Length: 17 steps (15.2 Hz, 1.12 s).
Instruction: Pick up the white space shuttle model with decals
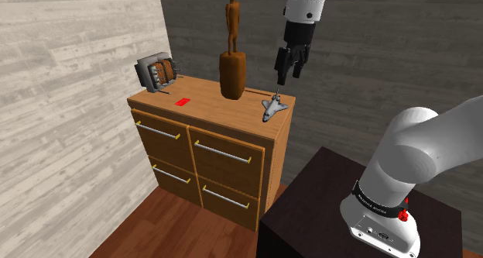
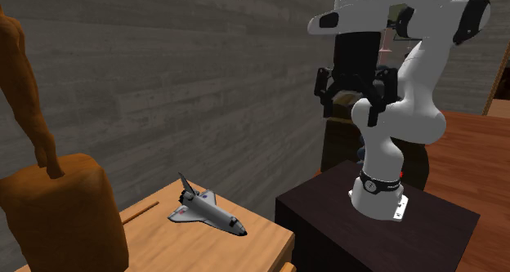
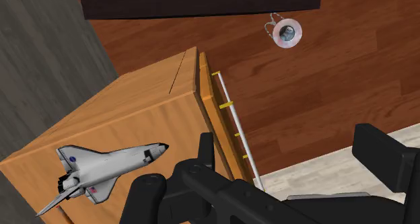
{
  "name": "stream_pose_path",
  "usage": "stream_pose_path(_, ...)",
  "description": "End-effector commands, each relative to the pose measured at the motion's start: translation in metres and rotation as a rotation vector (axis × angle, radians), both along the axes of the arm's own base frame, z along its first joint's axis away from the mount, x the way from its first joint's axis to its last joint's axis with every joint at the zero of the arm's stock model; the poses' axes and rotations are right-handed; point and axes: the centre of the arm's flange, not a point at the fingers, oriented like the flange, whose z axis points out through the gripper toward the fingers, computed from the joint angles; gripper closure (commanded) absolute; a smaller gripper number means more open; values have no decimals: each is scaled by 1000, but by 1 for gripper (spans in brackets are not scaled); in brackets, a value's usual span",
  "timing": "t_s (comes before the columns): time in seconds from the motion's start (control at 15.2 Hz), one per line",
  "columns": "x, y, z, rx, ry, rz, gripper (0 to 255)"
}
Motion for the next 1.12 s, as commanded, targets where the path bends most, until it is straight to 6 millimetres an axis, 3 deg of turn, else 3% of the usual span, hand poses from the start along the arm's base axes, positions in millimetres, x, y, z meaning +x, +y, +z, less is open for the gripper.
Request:
stream_pose_path(0.0, 0, 0, 0, 0, 0, 0, 0)
stream_pose_path(0.53, 80, -38, -55, 22, 12, -327, 0)
stream_pose_path(1.06, 144, -99, -112, 45, 24, -654, 0)
